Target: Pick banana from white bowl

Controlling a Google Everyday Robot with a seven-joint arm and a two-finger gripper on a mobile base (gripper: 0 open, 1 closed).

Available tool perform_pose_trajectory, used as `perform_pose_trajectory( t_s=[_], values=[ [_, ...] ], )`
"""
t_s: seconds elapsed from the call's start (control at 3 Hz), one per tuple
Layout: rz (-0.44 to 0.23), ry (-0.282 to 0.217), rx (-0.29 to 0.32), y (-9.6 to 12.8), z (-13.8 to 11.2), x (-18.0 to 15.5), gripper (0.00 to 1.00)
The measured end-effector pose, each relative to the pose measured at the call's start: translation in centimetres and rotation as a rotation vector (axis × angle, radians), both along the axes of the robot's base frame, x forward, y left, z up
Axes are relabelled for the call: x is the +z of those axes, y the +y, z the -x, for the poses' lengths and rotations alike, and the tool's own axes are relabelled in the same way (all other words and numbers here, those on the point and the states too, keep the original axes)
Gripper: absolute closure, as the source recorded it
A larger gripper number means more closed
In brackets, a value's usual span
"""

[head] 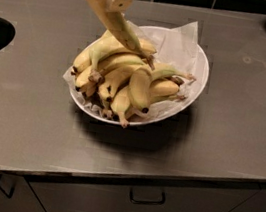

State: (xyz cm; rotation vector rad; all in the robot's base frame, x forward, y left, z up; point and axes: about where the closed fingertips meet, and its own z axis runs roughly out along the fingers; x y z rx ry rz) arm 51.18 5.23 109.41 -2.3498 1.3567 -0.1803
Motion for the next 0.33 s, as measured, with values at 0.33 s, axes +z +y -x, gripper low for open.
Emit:
perform_pose_trajectory(
  t_s=[0.33],
  values=[
    [-0.03,-0.029,0.002,0.68,-0.64,0.46,1.0]
  ],
)
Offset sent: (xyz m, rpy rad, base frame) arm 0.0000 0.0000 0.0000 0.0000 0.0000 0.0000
